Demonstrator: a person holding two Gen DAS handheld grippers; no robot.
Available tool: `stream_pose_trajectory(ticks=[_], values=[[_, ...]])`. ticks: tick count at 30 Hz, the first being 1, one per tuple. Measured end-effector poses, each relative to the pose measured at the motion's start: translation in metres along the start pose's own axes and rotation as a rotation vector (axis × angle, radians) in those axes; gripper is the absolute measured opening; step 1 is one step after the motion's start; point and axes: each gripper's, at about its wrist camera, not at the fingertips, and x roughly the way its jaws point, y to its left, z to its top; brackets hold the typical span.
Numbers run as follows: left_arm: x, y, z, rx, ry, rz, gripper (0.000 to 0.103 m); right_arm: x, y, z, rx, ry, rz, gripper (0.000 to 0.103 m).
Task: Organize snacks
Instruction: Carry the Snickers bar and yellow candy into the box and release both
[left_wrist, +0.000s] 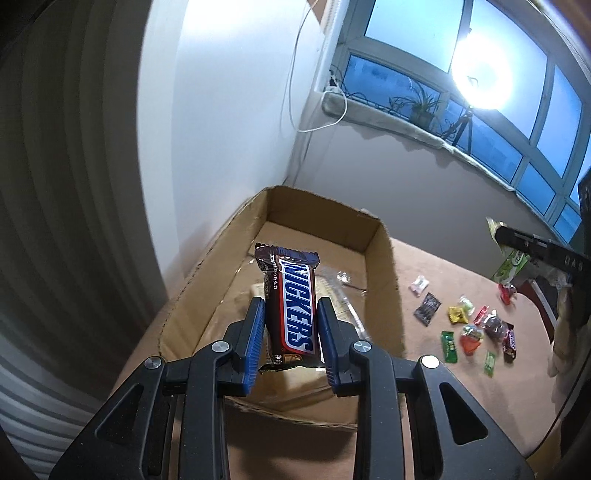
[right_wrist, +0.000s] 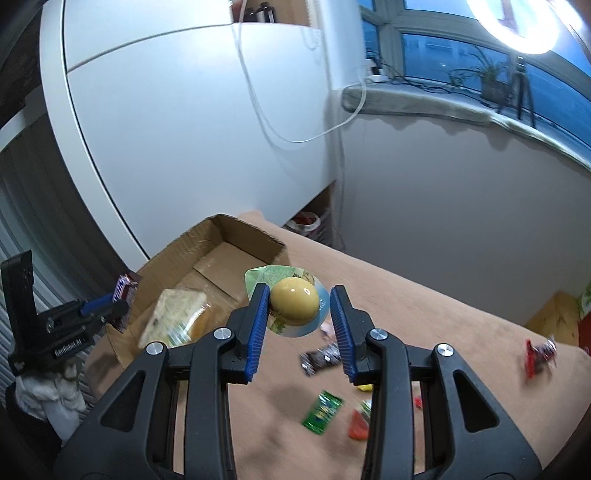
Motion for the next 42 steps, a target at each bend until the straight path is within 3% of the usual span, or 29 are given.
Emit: stream_pose_trajectory(ticks=[18, 26, 28, 30, 42], values=[[0.010, 0.009, 0.003, -0.011, 0.018, 0.019, 0.027, 0.080, 0.070, 0.020, -0.084, 0.117, 0.133, 0.036], [0.011, 0.007, 0.003, -0.012, 0.027, 0.015, 0.028, 0.092, 0.081, 0.017, -0.091, 0.140, 0.151, 0.037], [0.011, 0.006, 0.003, -0.006, 0.030, 0.018, 0.028, 0.090, 0.081, 0.018, -0.092, 0.135, 0.149, 0.056], [0.010, 0.006, 0.004, -0.006, 0.025, 0.018, 0.028, 0.086, 0.081, 0.019, -0.098, 0.118, 0.141, 0.066], [-0.007, -0.005, 0.006, -0.004, -0.014, 0.021, 0.028, 0.044, 0.063, 0.017, -0.098, 0.050, 0.107, 0.066]])
